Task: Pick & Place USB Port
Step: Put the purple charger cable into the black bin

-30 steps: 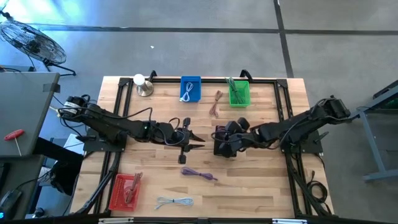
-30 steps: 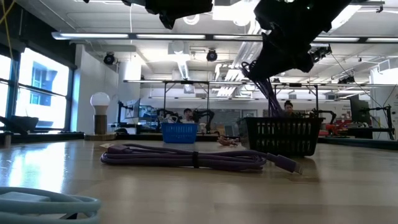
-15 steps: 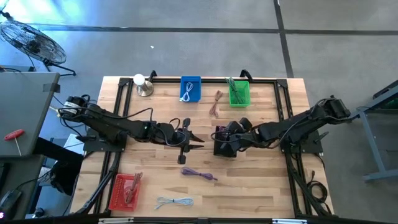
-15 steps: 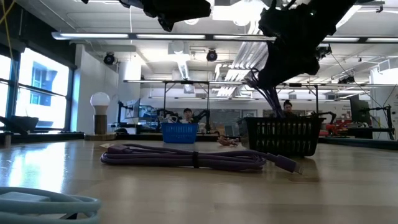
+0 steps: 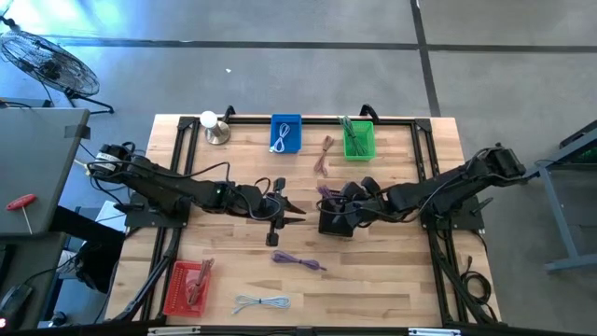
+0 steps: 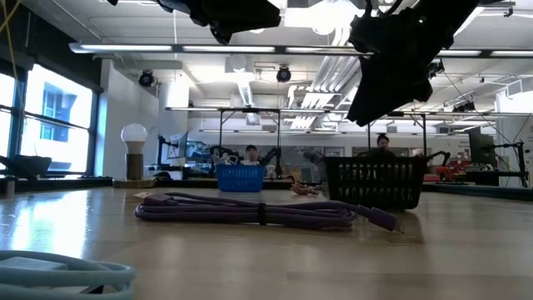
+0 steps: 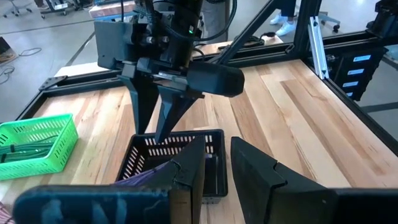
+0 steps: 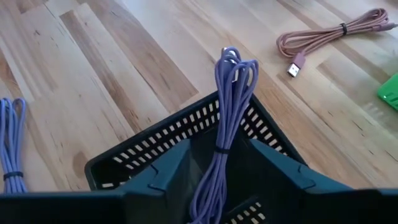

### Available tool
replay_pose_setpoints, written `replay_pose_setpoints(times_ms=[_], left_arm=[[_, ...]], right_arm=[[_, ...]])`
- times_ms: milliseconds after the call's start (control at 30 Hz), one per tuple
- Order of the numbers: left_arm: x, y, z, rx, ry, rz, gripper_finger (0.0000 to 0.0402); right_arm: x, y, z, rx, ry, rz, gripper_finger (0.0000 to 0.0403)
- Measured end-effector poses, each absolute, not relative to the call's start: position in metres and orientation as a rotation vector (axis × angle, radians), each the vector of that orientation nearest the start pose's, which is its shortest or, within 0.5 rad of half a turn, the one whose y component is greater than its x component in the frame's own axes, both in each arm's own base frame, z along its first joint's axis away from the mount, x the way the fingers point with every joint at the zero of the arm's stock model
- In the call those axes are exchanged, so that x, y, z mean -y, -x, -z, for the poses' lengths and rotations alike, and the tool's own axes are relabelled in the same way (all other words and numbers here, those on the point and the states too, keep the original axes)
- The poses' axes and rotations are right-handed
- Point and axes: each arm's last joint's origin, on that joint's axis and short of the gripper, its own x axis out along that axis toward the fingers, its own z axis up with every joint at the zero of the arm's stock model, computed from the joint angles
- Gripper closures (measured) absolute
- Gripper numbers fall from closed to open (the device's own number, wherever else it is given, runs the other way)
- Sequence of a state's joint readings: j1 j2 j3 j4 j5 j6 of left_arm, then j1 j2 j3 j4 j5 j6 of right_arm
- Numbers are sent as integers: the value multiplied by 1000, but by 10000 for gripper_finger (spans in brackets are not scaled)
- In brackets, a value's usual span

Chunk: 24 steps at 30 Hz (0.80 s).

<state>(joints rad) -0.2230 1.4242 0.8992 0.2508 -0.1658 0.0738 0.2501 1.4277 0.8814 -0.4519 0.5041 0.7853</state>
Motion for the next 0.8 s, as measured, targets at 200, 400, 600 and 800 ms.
replay_pose_setpoints(times_ms=[200, 400, 600, 800], left_arm=[[65, -309, -268, -267, -126, 67, 325], [64, -292, -262, -458, -112, 152, 325], [64, -271, -255, -808, 108, 205, 325], [70, -276, -255, -782, 145, 286, 325]], right_arm=[[-54, -269, -211, -777, -313, 549, 234], [-55, -266, -220, -773, -261, 477, 234], [-56, -263, -233, -723, -236, 406, 234], [-57, -267, -240, -658, -232, 366, 234]])
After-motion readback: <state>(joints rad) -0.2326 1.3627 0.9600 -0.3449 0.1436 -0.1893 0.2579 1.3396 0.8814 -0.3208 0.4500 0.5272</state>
